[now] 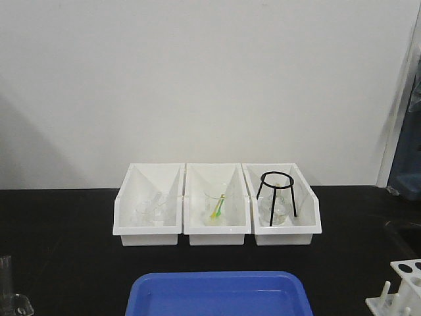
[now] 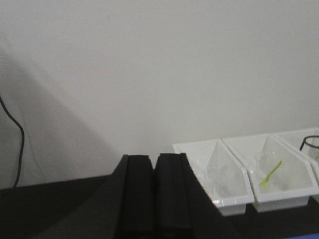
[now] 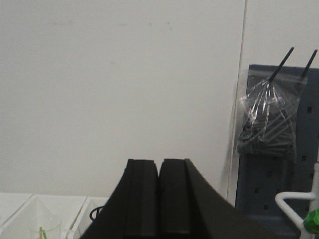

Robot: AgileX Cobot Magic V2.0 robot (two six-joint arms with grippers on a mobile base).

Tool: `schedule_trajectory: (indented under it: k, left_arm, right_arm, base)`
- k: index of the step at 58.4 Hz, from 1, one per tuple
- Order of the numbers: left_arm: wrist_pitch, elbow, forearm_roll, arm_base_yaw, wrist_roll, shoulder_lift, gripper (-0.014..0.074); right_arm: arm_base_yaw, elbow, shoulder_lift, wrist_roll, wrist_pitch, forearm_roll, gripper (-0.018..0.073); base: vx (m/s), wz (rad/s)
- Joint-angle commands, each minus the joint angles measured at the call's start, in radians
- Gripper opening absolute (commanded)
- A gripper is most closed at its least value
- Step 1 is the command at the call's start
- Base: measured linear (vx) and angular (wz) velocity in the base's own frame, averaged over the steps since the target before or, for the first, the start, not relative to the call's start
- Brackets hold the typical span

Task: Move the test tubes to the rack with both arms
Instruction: 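Lower the open left gripper around the glass test tube in the beaker, then close the left gripper on the test tube and lift it out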

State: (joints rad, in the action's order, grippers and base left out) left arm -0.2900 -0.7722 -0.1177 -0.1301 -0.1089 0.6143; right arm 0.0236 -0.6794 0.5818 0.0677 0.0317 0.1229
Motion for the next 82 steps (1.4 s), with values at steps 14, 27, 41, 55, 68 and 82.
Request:
schedule_trajectory:
  k: [14, 27, 41, 55, 68, 82]
  left_arm:
    - [0.07, -0.039, 0.004, -0.008, -0.001, 0.161, 0.0036]
    - [0.049, -0.039, 0.006, -0.008, -0.009, 0.212, 0.029]
    - [-0.042, -0.018, 0.006, -0.008, -0.132, 0.292, 0.0579]
    - [0.054, 0.019, -0.064, -0.008, -0.254, 0.46, 0.0596]
    - [0.126, -0.044, -0.131, 0.039, -0.388, 0.665, 0.0594]
    - [0.129, -0.09, -0.151, 0.065, -0.367, 0.77, 0.0594]
  right_arm:
    - [-0.001, -0.035, 0.129, -0.005, 0.083, 0.001, -0.0006]
    - [-0.001, -0.035, 0.128, -0.005, 0.07, 0.002, -0.0004]
    - [-0.001, -0.035, 0.128, -0.005, 0.05, 0.002, -0.0004]
    - [-0.001, -0.035, 0.128, -0.005, 0.02, 0.002, -0.0004]
    - [-0.001, -0.035, 0.128, -0.006, -0.047, 0.002, -0.0004]
    - [-0.001, -0.035, 0.128, -0.007, -0.097, 0.009, -0.0004]
  base:
    - [0.0, 0.0]
    - [0.0, 0.0]
    - [0.0, 0.0]
    - [0.0, 0.0]
    - [0.0, 0.0]
    - [0.0, 0.0]
